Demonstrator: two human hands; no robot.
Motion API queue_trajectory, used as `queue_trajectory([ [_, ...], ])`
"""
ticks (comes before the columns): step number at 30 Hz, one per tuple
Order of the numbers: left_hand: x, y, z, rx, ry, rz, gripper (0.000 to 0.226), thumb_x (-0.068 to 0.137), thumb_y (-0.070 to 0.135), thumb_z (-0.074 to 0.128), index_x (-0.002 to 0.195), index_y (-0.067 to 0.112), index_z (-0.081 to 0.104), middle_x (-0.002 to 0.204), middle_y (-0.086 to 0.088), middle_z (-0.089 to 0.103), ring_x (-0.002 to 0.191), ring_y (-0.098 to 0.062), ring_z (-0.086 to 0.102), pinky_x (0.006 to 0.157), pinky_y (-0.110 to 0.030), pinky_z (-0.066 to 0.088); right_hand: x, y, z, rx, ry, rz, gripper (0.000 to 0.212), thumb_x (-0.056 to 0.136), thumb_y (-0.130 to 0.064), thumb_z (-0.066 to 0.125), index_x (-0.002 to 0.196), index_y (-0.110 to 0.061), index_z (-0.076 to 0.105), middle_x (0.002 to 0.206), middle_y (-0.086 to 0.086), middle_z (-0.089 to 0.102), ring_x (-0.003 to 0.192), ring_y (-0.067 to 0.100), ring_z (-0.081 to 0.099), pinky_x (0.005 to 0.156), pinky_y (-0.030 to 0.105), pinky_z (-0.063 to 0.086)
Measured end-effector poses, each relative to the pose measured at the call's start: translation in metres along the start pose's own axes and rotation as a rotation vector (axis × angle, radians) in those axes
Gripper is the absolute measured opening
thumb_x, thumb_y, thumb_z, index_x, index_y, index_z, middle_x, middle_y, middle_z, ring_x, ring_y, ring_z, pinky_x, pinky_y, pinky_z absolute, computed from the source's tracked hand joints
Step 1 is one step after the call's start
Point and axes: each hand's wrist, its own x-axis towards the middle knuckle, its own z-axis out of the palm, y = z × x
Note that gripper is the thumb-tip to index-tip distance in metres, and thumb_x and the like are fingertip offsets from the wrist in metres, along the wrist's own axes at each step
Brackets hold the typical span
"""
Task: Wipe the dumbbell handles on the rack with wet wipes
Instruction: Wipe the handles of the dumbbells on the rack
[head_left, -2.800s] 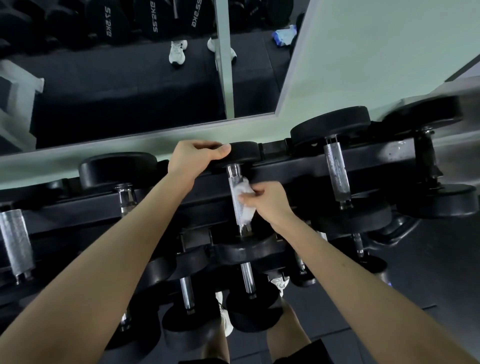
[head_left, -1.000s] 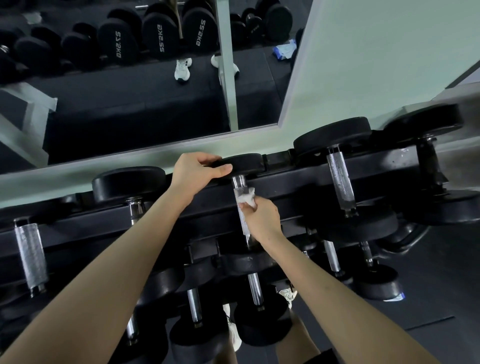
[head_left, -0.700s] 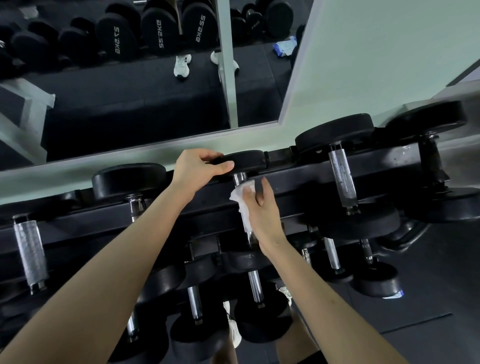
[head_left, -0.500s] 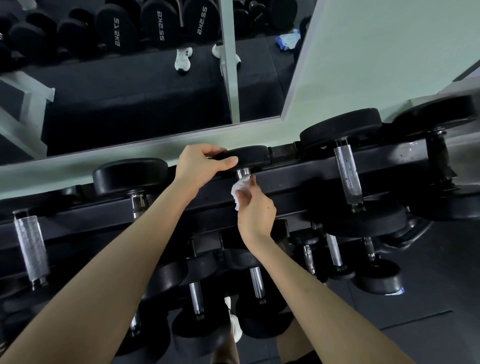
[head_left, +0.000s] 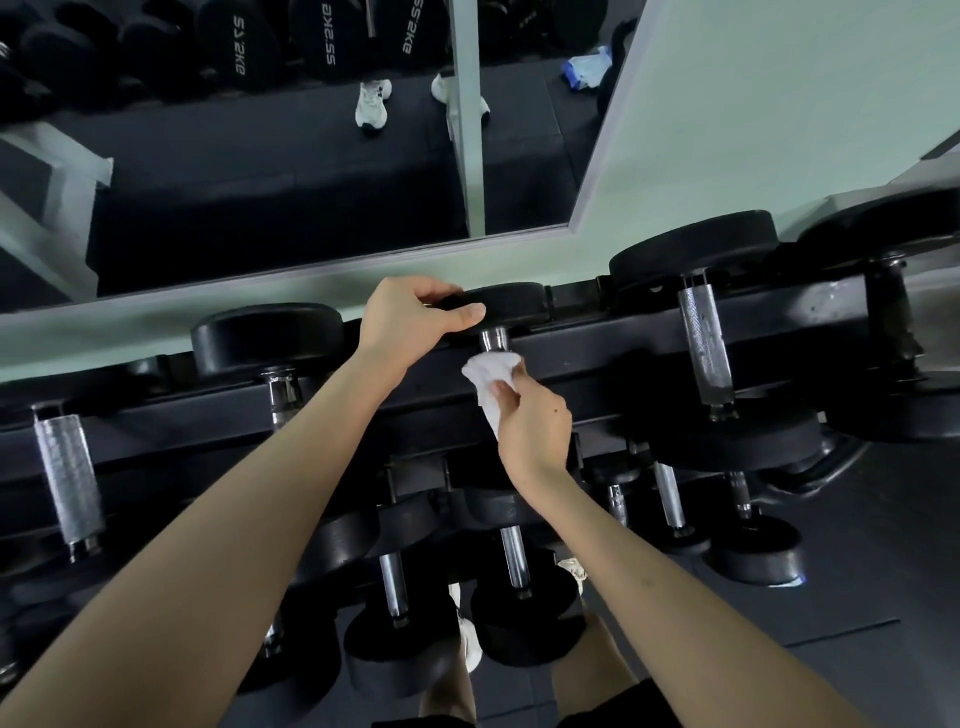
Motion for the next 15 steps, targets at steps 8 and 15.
queue_trajectory([
  [8, 0.000, -0.001, 0.001, -0.009, -0.005, -0.014, 0.043, 0.068, 0.030, 0.082, 0.107, 0.016, 0.070, 0.098, 0.009, 0.067, 0.095, -0.007, 0.060, 0.079, -0.019, 0.042, 0.032, -0.026, -0.003, 0.137, -0.001, 0.134, 0.018, 0.089, -0.020, 0.055, 0.087, -0.006, 0.065, 0.084, 0.006, 0.067, 0.077, 0.021, 0.061, 0.067, 0.027, 0.044],
  [15, 0.000, 0.001, -0.001, 0.003, -0.023, -0.022, 0.043, 0.068, 0.032, 0.081, 0.107, 0.017, 0.070, 0.101, 0.007, 0.069, 0.097, -0.007, 0.061, 0.078, -0.018, 0.042, 0.009, 0.004, -0.013, 0.238, -0.103, 0.101, 0.017, 0.088, -0.017, 0.060, 0.074, -0.008, 0.061, 0.064, -0.002, 0.056, 0.057, 0.009, 0.050, 0.052, 0.019, 0.035],
])
